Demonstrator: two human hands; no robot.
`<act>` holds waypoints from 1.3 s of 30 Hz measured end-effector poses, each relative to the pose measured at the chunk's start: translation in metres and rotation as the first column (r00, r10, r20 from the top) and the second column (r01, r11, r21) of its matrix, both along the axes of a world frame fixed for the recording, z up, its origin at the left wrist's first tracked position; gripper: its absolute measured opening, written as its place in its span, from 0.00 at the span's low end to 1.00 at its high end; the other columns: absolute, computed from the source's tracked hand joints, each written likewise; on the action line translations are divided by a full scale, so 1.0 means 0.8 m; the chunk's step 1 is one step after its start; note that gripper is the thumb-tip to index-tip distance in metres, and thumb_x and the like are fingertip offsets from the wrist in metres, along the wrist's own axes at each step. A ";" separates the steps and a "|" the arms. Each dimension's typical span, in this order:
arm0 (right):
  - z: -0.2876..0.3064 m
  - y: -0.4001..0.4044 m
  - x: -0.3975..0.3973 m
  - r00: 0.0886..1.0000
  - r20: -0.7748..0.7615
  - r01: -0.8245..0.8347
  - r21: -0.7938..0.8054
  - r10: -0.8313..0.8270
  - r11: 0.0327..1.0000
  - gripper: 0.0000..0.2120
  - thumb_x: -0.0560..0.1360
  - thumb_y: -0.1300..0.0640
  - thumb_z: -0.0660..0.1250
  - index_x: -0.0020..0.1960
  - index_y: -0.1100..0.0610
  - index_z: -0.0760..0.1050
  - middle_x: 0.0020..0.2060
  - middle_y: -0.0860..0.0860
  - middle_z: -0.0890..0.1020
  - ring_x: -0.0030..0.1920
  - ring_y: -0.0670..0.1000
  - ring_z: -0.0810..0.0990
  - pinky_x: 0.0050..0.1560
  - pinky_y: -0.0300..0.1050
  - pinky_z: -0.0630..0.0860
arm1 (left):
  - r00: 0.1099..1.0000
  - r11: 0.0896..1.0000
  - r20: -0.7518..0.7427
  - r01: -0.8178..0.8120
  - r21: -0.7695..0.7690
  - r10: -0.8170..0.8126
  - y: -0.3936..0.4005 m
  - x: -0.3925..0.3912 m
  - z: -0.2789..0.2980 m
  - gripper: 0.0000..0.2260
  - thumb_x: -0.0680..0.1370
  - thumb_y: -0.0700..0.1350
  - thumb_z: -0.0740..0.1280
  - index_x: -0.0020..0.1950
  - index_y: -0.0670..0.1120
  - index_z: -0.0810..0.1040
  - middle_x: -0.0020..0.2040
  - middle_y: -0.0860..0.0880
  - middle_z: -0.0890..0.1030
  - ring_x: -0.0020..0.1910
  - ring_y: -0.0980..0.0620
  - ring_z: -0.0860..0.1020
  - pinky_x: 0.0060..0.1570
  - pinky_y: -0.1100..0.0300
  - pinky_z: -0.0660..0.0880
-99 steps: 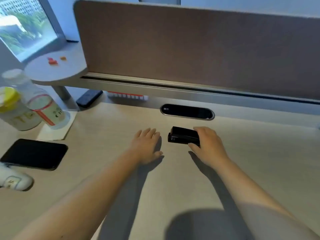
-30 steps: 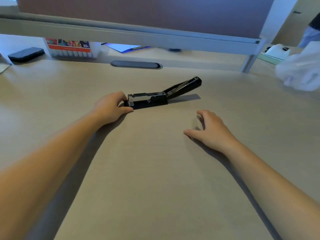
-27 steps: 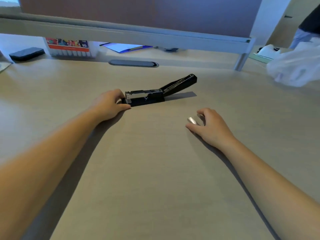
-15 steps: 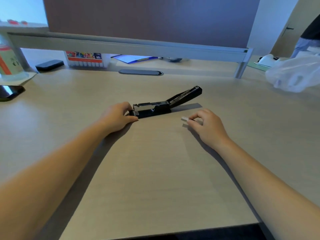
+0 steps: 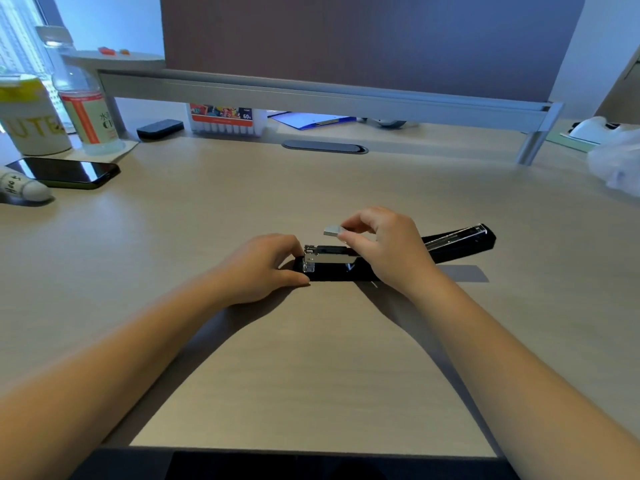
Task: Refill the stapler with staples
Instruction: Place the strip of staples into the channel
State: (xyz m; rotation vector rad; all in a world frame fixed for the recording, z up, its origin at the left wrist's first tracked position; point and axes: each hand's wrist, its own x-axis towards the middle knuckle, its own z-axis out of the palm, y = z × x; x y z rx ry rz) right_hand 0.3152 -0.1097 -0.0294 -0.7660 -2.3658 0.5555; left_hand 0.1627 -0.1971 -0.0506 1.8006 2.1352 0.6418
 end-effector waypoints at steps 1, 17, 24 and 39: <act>-0.002 -0.003 -0.001 1.000 -0.001 -0.006 -0.026 0.006 1.000 0.10 0.73 0.57 0.63 0.50 0.61 0.77 0.47 0.56 0.81 0.45 0.49 0.73 0.46 0.41 0.68 | 1.000 1.000 0.002 0.005 0.003 -0.005 -0.002 0.000 -0.001 0.16 0.70 0.47 0.68 0.54 0.43 0.73 0.59 0.43 0.77 0.58 0.45 0.72 0.58 0.51 0.68; 0.000 -0.007 0.006 0.987 0.136 -0.073 -0.124 0.090 0.990 0.08 0.72 0.56 0.65 0.48 0.57 0.78 0.35 0.47 0.78 0.38 0.47 0.75 0.36 0.30 0.67 | 0.999 0.999 -0.009 0.052 0.010 -0.052 -0.005 -0.006 -0.003 0.16 0.70 0.48 0.68 0.55 0.45 0.73 0.60 0.45 0.76 0.59 0.46 0.71 0.61 0.48 0.68; 0.006 -0.010 0.014 0.984 0.162 -0.073 -0.011 0.074 0.997 0.13 0.70 0.54 0.67 0.54 0.55 0.74 0.46 0.47 0.75 0.48 0.47 0.73 0.52 0.44 0.70 | 0.999 0.999 0.002 0.042 0.014 -0.042 -0.005 -0.005 -0.003 0.15 0.69 0.48 0.69 0.53 0.45 0.73 0.62 0.45 0.75 0.60 0.47 0.71 0.60 0.52 0.67; 0.004 -0.018 0.012 0.959 0.246 -0.129 -0.054 0.138 0.990 0.12 0.70 0.55 0.67 0.53 0.53 0.75 0.53 0.53 0.77 0.53 0.52 0.74 0.55 0.49 0.71 | 0.999 0.999 -0.006 0.036 0.021 -0.036 -0.004 -0.005 -0.004 0.15 0.70 0.48 0.69 0.54 0.45 0.73 0.61 0.46 0.76 0.59 0.48 0.71 0.58 0.54 0.67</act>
